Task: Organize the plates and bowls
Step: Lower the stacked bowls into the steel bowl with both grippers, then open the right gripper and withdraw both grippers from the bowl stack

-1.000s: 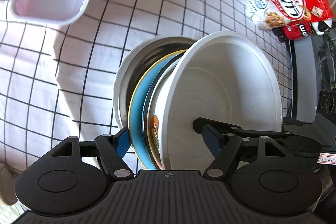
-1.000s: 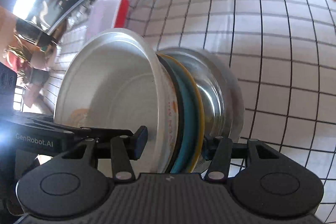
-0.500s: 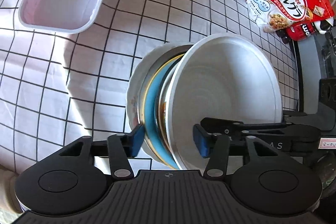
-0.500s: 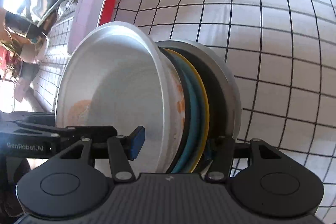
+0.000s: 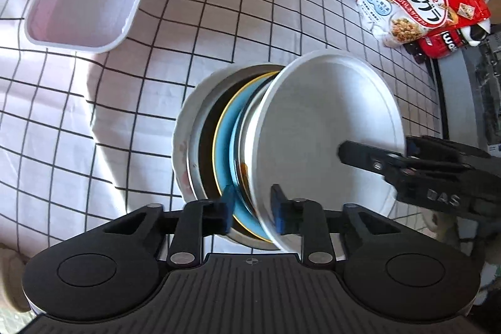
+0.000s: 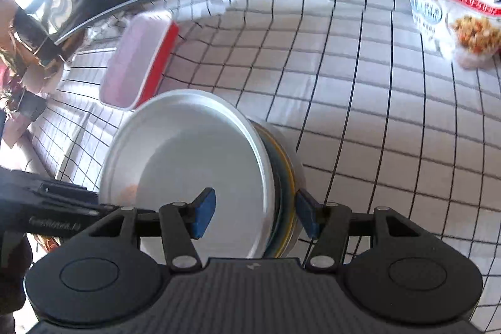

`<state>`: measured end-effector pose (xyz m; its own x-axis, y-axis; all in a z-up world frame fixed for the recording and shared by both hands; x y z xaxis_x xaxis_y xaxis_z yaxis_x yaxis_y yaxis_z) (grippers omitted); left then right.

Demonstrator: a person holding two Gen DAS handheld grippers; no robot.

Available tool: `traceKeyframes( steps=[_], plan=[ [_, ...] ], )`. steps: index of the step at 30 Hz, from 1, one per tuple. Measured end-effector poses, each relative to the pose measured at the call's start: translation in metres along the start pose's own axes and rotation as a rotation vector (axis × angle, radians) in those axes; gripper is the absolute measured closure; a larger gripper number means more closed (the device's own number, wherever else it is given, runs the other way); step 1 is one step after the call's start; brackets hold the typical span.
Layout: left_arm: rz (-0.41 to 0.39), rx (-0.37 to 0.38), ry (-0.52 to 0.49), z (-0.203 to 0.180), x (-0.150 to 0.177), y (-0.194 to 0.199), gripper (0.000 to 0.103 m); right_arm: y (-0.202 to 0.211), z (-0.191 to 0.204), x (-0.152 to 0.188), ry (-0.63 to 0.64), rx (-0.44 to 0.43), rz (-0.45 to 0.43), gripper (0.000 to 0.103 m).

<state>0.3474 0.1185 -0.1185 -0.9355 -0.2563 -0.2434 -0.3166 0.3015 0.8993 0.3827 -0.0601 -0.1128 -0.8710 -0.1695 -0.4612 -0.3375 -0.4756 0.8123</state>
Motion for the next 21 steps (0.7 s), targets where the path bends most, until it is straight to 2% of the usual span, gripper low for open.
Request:
traceKeyframes(
  steps=[3,5,8,18,21],
  plan=[
    [-0.021,-0.039,-0.033,-0.003,0.001,0.003,0.080,0.009,0.007,-0.001,0.042,-0.019,-0.041,0.045],
    [-0.045,-0.068,-0.061,-0.006,0.001,0.008,0.081,0.012,0.014,-0.003,0.096,0.008,-0.079,0.045],
    [-0.070,-0.072,-0.077,-0.009,0.001,0.018,0.081,0.014,0.020,-0.002,0.166,0.046,-0.113,0.045],
    [-0.145,-0.056,-0.086,-0.013,0.001,0.038,0.088,-0.002,0.016,0.009,0.170,0.077,-0.082,0.048],
    [-0.146,-0.048,-0.094,-0.015,0.002,0.041,0.088,-0.002,0.015,0.012,0.168,0.079,-0.080,0.048]
  ],
)
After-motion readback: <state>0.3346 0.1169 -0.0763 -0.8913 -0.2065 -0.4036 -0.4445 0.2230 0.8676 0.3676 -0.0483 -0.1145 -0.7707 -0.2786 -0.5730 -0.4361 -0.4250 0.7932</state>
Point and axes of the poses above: each gripper's, at about its wrist camera, not at the fingertips, and y roughly against the way its jaws point, z to its left, x to its underside, the point moved 6 cm from there along -y, roughly the way its jaws point, and after that the axes turned 9 degrees about -z, right-handed, at the moved point
